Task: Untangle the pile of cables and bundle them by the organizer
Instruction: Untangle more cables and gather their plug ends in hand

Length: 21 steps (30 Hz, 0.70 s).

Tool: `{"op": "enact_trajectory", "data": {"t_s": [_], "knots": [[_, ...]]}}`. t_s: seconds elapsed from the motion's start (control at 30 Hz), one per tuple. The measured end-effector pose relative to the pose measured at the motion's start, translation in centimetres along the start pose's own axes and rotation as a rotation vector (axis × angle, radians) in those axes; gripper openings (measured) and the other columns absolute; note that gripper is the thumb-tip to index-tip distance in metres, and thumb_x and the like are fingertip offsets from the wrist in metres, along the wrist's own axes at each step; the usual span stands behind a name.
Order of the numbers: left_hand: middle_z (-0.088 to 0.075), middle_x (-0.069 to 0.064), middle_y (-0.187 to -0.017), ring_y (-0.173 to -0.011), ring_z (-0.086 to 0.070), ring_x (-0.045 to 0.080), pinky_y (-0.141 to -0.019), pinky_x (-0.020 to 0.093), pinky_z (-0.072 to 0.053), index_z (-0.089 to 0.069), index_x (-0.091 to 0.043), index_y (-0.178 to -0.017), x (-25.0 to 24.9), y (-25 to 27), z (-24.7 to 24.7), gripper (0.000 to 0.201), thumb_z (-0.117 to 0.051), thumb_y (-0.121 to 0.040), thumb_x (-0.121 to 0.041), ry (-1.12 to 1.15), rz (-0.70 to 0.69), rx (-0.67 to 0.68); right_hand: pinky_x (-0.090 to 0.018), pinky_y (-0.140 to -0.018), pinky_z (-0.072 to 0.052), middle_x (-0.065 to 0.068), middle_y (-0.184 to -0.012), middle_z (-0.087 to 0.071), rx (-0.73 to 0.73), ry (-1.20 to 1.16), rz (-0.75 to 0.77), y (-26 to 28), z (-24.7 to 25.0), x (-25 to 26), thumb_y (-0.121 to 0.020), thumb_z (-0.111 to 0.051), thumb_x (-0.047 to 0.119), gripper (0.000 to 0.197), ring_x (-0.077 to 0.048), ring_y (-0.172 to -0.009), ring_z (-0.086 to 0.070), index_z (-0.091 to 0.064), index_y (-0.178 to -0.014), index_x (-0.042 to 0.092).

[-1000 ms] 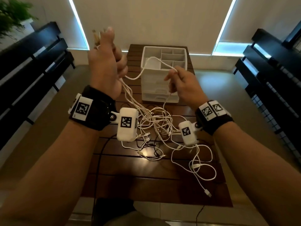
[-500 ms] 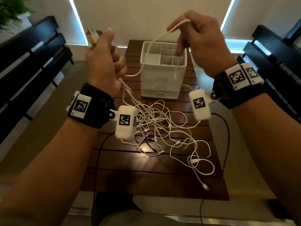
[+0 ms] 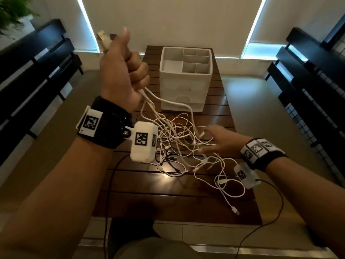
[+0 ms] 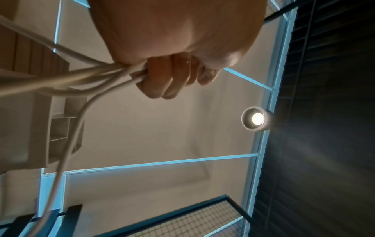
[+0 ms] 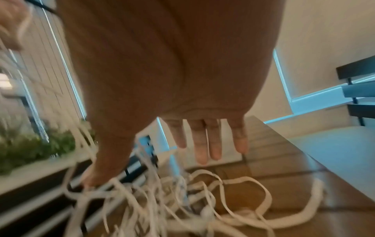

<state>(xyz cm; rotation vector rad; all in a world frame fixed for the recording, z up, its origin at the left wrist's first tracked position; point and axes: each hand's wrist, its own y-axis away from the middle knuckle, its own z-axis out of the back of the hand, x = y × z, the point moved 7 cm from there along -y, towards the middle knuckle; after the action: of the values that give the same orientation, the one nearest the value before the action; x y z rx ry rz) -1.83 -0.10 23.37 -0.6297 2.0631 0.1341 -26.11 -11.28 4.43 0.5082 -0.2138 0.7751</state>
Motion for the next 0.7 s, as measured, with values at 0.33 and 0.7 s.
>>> {"op": "enact_trajectory", "data": {"t_s": [0.33, 0.7], "knots": [[-0.017, -0.002, -0.055, -0.042, -0.016, 0.013, -0.039, 0.024, -0.020, -0.028, -0.024, -0.063, 3.7, 1.4, -4.3, 0.052, -0.054, -0.108, -0.034, -0.112, 0.081, 0.151, -0.034, -0.099, -0.053, 0.002, -0.140, -0.060, -0.009, -0.134, 0.358, 0.5, 7.6, 12.9, -0.084, -0.082, 0.039, 0.087, -0.014, -0.121, -0.061, -0.031, -0.154, 0.029], [-0.016, -0.001, -0.056, -0.043, -0.014, 0.014, -0.040, 0.026, -0.020, -0.027, -0.023, -0.064, 4.4, 0.9, -4.4, 0.051, -0.054, -0.107, -0.031, -0.132, 0.063, 0.168, -0.039, -0.118, -0.041, 0.005, -0.151, -0.053, -0.011, -0.387, 0.372, 1.8, 9.2, 13.1, -0.079, -0.080, 0.034, 0.086, -0.010, -0.140, -0.048, -0.036, -0.153, 0.028]]}}
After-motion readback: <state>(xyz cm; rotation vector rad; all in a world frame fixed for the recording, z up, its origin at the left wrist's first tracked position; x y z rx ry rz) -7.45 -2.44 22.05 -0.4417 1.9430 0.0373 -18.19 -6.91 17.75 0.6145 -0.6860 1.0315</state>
